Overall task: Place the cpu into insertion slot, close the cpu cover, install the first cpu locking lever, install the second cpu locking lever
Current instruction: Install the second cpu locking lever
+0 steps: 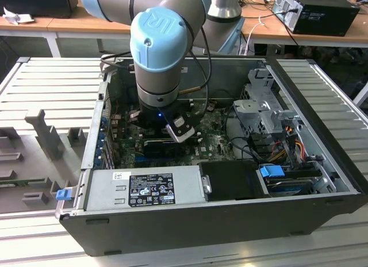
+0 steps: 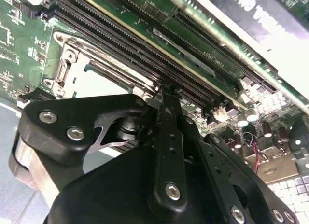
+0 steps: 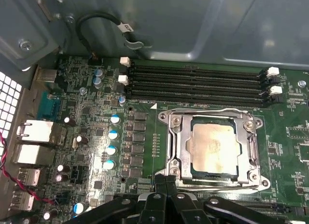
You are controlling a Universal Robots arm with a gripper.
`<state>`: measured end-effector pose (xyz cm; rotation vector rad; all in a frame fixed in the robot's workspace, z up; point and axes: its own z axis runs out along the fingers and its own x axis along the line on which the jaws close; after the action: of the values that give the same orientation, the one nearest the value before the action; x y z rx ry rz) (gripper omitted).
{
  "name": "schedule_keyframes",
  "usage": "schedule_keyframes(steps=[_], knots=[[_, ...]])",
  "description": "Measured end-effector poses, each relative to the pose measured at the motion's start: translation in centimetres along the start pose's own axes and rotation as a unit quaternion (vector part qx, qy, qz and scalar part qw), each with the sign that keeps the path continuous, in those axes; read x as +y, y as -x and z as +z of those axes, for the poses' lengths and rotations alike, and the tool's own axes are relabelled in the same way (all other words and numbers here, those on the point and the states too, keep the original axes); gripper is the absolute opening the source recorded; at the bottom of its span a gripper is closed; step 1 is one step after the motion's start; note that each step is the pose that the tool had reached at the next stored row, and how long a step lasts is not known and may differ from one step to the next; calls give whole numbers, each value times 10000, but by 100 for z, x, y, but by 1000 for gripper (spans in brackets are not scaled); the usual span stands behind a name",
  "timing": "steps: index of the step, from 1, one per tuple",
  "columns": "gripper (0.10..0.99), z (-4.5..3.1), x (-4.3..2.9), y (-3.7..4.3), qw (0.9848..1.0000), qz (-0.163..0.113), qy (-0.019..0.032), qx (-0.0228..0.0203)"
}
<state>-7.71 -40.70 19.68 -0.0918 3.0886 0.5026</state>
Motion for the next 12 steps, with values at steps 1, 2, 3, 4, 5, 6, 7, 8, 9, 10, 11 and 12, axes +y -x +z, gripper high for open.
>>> schedule_keyframes(steps=[1,2,3,4,5,6,7,8,9,10,11,12], knots=[[106,7,4,0,10000,0,3,0],[106,20,13,0,10000,1,11,-1],[106,33,18,1,10000,0,21,-2],[106,37,19,-3,10000,1,26,-2],[106,39,19,-8,10000,1,29,-2],[106,40,19,-12,10000,0,34,-2],[106,40,20,-16,10000,0,36,-2],[106,35,21,-19,10000,1,36,-2],[106,2,33,-18,10000,-1,40,-3],[106,-47,49,-18,10000,0,38,-2],[106,-74,58,-17,10000,1,38,-3],[106,-109,70,-17,10000,1,37,-2]])
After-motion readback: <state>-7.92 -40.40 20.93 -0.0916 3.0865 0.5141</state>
